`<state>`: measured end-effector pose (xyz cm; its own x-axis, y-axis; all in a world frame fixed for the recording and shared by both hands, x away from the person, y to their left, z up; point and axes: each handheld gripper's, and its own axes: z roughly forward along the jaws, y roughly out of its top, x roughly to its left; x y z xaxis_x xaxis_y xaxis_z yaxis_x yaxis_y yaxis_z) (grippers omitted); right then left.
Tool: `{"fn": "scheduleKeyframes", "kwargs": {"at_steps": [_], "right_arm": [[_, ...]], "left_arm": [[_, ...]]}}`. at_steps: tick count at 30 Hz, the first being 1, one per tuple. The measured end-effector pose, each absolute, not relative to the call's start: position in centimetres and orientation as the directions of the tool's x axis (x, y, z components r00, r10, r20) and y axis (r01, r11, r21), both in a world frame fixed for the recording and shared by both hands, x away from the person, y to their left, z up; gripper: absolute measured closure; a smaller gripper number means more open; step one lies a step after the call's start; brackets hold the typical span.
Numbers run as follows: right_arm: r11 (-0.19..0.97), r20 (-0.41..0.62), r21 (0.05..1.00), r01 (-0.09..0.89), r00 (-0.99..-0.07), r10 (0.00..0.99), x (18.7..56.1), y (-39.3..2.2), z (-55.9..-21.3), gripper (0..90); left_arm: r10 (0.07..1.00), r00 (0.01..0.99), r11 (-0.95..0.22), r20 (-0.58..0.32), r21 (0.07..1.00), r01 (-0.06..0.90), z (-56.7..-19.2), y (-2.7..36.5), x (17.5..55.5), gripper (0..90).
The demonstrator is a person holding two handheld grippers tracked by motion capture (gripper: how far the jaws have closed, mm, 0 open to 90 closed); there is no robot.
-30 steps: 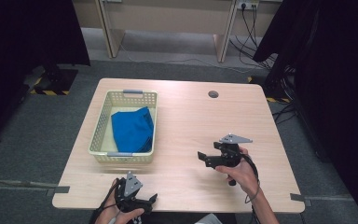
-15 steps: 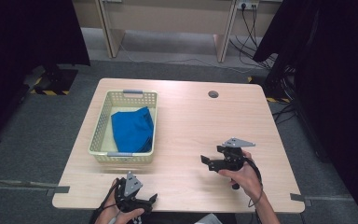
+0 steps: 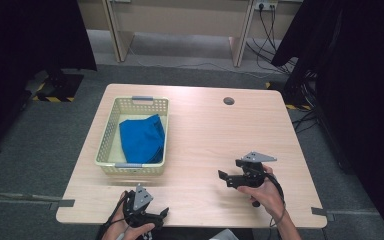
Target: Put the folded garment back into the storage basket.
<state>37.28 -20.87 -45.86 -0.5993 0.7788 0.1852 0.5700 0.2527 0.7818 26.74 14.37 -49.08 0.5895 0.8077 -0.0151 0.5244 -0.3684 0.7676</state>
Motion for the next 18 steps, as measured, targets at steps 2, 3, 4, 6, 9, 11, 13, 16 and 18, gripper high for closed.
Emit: {"fn": "scheduleKeyframes", "kwargs": {"at_steps": [2,3,4,6,9,11,13,16,18], "right_arm": [[0.252,0.189,0.779,0.574,-0.598,0.779,37.1,-21.0,-46.0,13.8],[0.254,0.185,0.781,0.571,-0.6,0.778,37.1,-21.1,-46.0,13.8],[0.252,0.188,0.779,0.574,-0.598,0.779,37.0,-21.1,-46.1,13.8],[0.256,0.183,0.778,0.573,-0.598,0.78,36.8,-21.2,-46.2,13.8],[0.257,0.183,0.777,0.575,-0.596,0.782,36.5,-21.5,-46.3,13.8],[0.258,0.18,0.776,0.575,-0.595,0.783,36.3,-21.6,-46.3,13.8],[0.262,0.173,0.777,0.572,-0.595,0.785,36.1,-21.8,-46.3,13.7],[0.266,0.164,0.777,0.57,-0.592,0.789,35.9,-21.9,-46.4,13.7],[0.267,0.165,0.777,0.57,-0.593,0.788,35.7,-22.0,-46.4,13.7]], "left_arm": [[0.808,0.589,-0.368,-0.015,0.768,0.525,-49.1,14.4,26.7,1.2],[0.808,0.589,-0.368,-0.015,0.767,0.525,-49.1,14.4,26.7,1.3],[0.808,0.588,-0.368,-0.015,0.767,0.525,-49.1,14.4,26.7,1.2],[0.808,0.588,-0.368,-0.015,0.767,0.525,-49.1,14.4,26.8,1.3],[0.809,0.587,-0.367,-0.015,0.767,0.526,-49.1,14.3,26.8,1.2],[0.809,0.587,-0.367,-0.016,0.767,0.526,-49.1,14.3,26.8,1.2],[0.809,0.587,-0.367,-0.016,0.767,0.526,-49.1,14.3,26.8,1.2],[0.809,0.587,-0.366,-0.015,0.768,0.525,-49.1,14.4,26.8,1.3],[0.809,0.587,-0.366,-0.016,0.768,0.525,-49.1,14.3,26.8,1.2]]}}
